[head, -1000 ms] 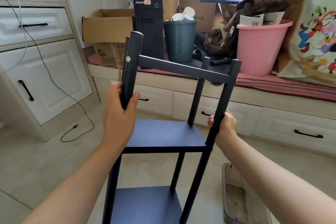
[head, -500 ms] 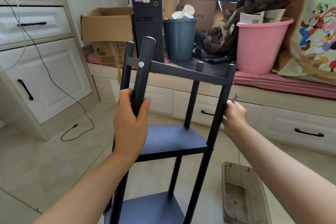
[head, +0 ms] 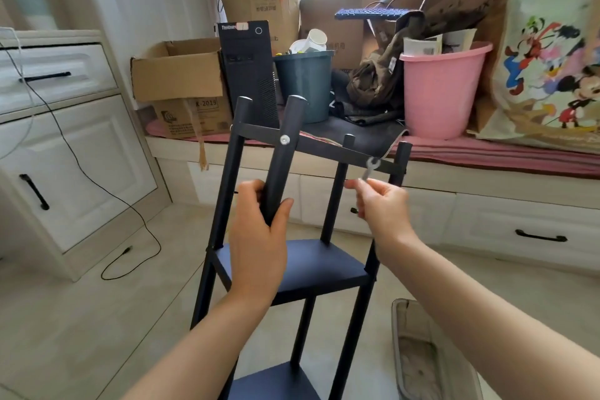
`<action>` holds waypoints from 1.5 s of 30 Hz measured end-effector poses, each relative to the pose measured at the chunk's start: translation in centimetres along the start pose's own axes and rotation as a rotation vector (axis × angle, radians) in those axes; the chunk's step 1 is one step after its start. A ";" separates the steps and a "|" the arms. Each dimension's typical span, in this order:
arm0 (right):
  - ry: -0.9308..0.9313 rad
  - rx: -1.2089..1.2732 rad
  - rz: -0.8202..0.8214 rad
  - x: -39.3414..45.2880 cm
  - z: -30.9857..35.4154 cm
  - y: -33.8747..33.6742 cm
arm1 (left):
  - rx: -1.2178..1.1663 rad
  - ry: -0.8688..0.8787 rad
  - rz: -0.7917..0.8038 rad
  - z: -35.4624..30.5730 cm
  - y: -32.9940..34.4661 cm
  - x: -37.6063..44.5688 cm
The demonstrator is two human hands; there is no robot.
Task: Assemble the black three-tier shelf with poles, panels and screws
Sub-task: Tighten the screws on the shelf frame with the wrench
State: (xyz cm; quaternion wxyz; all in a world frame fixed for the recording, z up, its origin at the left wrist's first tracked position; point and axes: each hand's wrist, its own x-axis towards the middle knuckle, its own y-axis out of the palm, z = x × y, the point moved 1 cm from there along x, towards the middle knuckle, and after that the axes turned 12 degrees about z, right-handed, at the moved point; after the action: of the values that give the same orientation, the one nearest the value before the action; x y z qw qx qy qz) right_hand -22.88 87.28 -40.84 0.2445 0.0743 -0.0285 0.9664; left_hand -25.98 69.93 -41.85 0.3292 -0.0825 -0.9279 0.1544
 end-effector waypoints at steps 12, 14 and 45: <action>-0.011 -0.538 0.455 -0.2 3.1 1.5 | -0.035 0.043 0.107 -0.7 1.2 0.1; 0.010 -0.533 0.452 0.2 3.9 1.5 | -0.020 0.058 0.137 -0.7 1.1 0.1; -0.027 -0.107 0.443 0.5 4.3 5.5 | -0.020 -0.007 0.167 0.8 -1.7 0.7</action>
State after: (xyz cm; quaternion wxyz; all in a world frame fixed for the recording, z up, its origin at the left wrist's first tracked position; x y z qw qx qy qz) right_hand -25.39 82.25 -36.59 0.0293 0.0659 -0.0985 0.9925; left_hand -27.15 68.32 -41.43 0.3111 -0.1621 -0.9205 0.1723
